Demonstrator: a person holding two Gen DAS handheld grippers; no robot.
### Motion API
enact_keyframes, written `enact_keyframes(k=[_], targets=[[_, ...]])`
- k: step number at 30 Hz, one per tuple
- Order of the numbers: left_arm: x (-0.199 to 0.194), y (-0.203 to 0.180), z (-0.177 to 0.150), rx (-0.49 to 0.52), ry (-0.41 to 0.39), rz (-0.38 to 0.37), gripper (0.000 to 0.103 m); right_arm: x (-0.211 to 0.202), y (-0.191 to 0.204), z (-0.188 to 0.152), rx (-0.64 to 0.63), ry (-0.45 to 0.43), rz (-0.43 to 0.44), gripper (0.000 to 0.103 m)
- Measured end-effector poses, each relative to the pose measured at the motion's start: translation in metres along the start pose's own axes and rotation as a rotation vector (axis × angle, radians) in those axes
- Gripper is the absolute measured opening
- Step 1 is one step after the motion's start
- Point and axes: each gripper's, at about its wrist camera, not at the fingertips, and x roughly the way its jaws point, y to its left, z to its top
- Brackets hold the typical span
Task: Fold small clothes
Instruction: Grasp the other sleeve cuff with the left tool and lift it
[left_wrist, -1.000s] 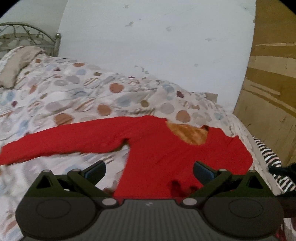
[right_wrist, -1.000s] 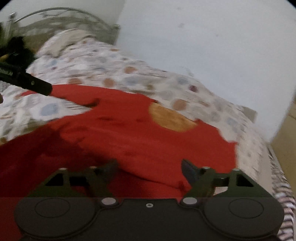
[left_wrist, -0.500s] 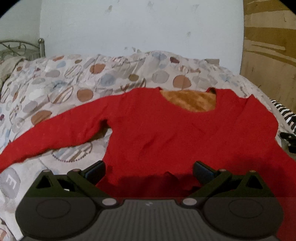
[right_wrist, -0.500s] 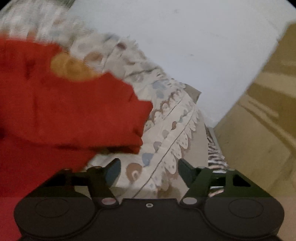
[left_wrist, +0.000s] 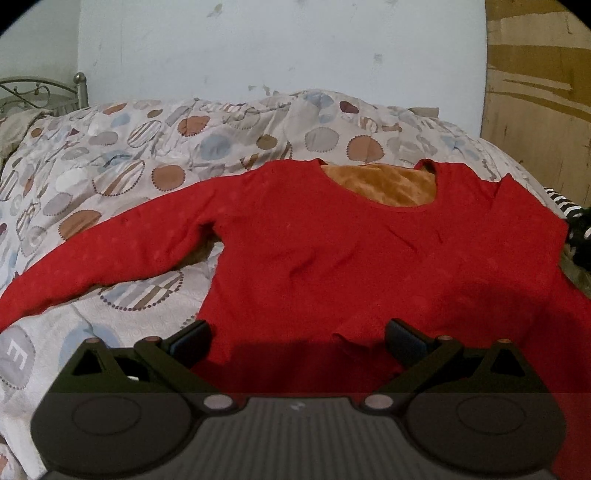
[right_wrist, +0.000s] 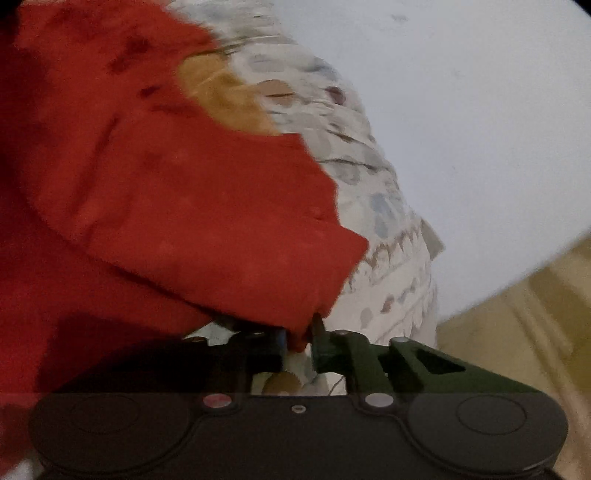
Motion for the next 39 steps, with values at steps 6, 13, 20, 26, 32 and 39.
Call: enact_keyframes(k=[6, 13, 20, 26, 32, 39], targets=[[0.005, -0.003, -0.003, 0.020, 0.012, 0.002, 0.102, 0.002, -0.065, -0.030, 0.888, 0.091, 0.126, 0.009], [-0.005, 0.006, -0.001, -0.015, 0.003, -0.002, 0.103, -0.001, -0.051, -0.033, 0.877, 0.129, 0.100, 0.010], [-0.048, 0.052, -0.003, -0.092, -0.049, 0.071, 0.103, -0.032, -0.056, -0.042, 0.896, 0.161, 0.066, 0.046], [-0.076, 0.138, -0.020, -0.207, -0.043, 0.211, 0.103, -0.094, -0.041, -0.037, 0.891, 0.079, 0.087, 0.081], [-0.084, 0.252, -0.043, -0.458, -0.052, 0.273, 0.103, -0.162, -0.010, -0.018, 0.880, -0.071, 0.120, 0.102], [-0.077, 0.346, -0.058, -0.837, -0.116, 0.131, 0.102, -0.222, 0.051, 0.018, 0.729, -0.205, 0.097, 0.103]])
